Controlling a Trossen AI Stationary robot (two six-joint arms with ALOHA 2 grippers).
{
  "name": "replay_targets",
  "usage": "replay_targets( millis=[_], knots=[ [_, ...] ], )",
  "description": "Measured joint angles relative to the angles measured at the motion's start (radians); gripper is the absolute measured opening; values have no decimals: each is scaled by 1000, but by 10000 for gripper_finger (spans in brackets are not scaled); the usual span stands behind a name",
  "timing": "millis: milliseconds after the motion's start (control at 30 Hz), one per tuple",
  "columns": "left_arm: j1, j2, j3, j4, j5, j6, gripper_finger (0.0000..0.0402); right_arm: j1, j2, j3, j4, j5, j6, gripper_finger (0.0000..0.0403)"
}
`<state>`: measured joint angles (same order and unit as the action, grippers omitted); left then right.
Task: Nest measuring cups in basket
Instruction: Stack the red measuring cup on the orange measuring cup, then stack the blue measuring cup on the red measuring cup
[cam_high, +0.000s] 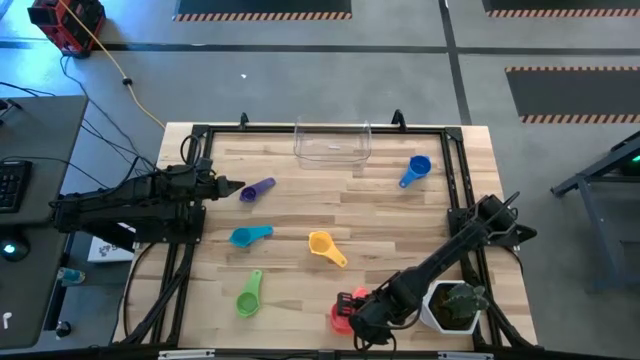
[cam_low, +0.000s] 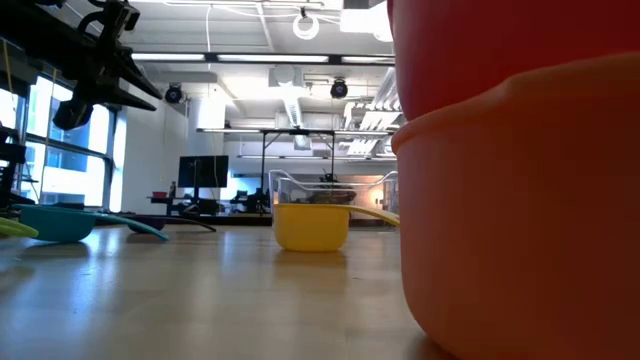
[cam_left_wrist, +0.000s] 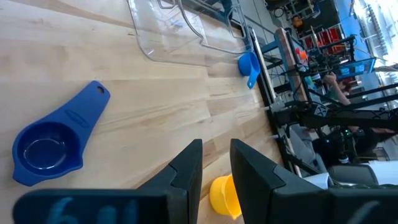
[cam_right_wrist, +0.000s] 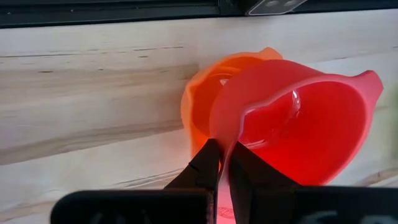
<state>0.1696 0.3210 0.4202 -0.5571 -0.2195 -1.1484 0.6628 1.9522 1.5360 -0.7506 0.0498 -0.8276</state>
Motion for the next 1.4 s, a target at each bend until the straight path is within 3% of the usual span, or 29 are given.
replay_targets(
  millis=[167,567,733,1133,1400],
  knots=[
    [0,0,0,0,0,0,74,0,0,0,0,-1,-8,10],
    [0,0,0,0,0,0,74,0,-1,0,0,3,9,74],
    [0,0,0,0,3,0,74,0,-1,0,1,87,99,75],
    [0,0,0,1,88,134,74,0,-1,26,9,426,663,76],
    [0,0,0,0,170,241,74,-39,-2,164,1,631,1218,76]
  ],
)
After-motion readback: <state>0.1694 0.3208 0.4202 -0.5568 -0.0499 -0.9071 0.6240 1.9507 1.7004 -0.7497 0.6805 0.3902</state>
